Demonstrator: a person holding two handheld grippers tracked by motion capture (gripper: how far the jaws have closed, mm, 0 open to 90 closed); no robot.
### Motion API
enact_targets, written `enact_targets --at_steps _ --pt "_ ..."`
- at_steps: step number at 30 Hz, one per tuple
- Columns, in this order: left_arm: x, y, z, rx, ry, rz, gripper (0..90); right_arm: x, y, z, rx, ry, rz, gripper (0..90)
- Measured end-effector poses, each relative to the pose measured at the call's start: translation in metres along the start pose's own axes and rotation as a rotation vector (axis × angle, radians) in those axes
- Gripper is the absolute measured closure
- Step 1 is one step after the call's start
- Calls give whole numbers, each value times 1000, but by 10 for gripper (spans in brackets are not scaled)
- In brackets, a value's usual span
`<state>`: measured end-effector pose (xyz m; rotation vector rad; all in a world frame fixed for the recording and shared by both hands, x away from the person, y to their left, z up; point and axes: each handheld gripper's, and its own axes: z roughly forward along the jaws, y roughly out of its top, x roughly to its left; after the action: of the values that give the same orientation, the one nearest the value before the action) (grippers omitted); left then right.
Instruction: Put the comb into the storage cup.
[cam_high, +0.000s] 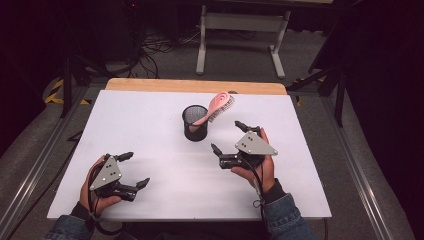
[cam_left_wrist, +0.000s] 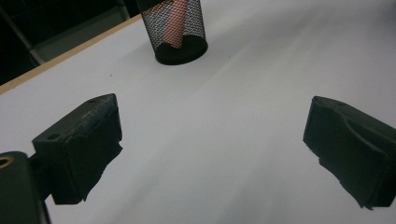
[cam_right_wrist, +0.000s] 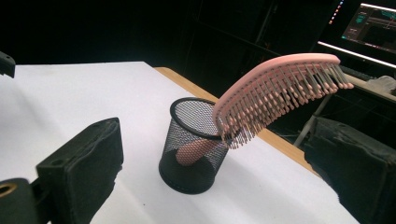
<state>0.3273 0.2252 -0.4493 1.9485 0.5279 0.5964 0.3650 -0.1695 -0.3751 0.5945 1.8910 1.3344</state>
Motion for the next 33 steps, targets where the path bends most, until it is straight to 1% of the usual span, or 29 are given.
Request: enact_targets --at_steps 9,13,24,26,33 --pt "0 0 0 0 0 1 53 -1 -1 -8 0 -6 -12 46" --pt "0 0 0 3 0 4 53 -1 -2 -12 1 -12 -25 47" --pt "0 0 0 7 -1 8 53 -1 -4 -21 2 -20 -33 49" --pt "-1 0 1 7 -3 2 53 -1 -5 -22 4 -22 -41 50" --pt "-1 0 1 6 -3 2 53 -1 -7 -27 7 -29 -60 52"
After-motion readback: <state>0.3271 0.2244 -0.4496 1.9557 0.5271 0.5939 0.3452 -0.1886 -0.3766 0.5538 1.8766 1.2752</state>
